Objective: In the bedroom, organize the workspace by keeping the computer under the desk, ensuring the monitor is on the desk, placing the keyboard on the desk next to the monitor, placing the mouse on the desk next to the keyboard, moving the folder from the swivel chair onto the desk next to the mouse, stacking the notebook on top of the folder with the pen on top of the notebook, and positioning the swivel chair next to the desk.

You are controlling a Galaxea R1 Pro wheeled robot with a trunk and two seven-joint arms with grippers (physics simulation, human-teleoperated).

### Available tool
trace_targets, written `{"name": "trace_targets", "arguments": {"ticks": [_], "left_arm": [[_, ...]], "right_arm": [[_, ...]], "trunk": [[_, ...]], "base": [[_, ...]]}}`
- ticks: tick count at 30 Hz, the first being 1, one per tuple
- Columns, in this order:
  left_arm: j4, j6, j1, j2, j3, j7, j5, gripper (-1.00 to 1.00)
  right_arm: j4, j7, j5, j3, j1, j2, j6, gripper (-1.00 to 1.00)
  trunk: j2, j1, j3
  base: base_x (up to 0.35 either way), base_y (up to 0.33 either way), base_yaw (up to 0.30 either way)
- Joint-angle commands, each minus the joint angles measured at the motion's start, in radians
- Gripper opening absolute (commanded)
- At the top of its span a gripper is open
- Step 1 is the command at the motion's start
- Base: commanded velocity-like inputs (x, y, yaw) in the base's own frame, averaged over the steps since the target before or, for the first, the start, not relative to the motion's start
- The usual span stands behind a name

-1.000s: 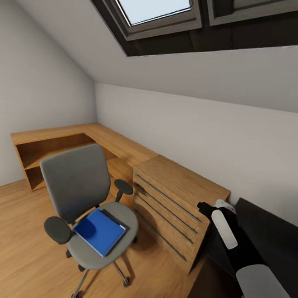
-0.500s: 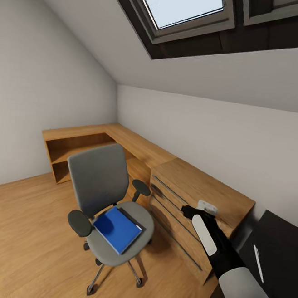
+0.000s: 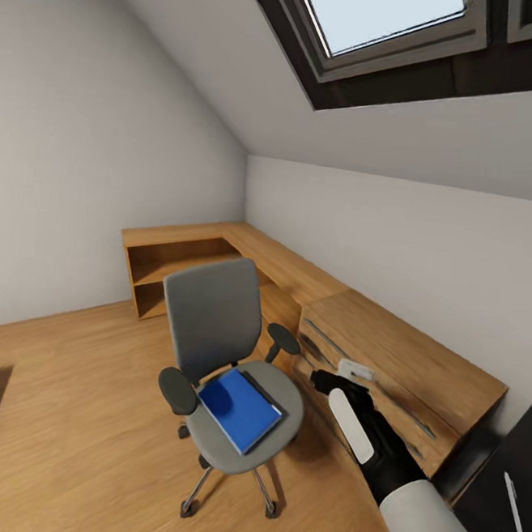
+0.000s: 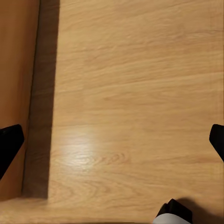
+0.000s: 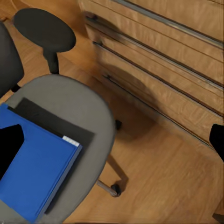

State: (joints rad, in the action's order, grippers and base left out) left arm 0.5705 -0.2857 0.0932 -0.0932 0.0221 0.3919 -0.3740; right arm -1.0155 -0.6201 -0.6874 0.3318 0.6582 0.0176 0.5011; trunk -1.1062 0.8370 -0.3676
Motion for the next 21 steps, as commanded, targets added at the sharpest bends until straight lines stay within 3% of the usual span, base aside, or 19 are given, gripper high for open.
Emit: {"name": "trace_targets", "arguments": {"ticks": [1,4,6,9,21], "left_arm": [[0.002,-0.003,0.0,0.0,0.002,0.002,-0.007,1.0],[0.002,-0.003,0.0,0.0,0.002,0.002,-0.007,1.0],[0.002,-0.003,0.0,0.0,0.002,0.002,-0.006,1.0],[0.002,-0.003,0.0,0.0,0.002,0.002,-0.006,1.0],[0.002,-0.003,0.0,0.005,0.004,0.001,-0.006,1.0]], "right_arm": [[-0.002,-0.009,-0.007,0.005,0.0,0.001,0.002,1.0],[-0.002,-0.009,0.0,0.016,-0.006,-0.003,-0.009,1.0],[-0.002,-0.01,0.009,0.059,-0.009,-0.002,-0.035,1.0],[-0.002,-0.01,0.01,0.073,-0.009,-0.003,-0.043,1.0],[-0.002,-0.009,0.011,0.091,-0.009,-0.002,-0.047,1.0]], "trunk": [[-0.001,0.0,-0.001],[-0.001,0.0,-0.001],[-0.001,0.0,-0.001],[-0.001,0.0,-0.001],[-0.001,0.0,-0.001]], "base": [[0.0,0.0,0.28],[0.0,0.0,0.28],[0.0,0.0,0.28],[0.0,0.0,0.28],[0.0,0.0,0.278]]}}
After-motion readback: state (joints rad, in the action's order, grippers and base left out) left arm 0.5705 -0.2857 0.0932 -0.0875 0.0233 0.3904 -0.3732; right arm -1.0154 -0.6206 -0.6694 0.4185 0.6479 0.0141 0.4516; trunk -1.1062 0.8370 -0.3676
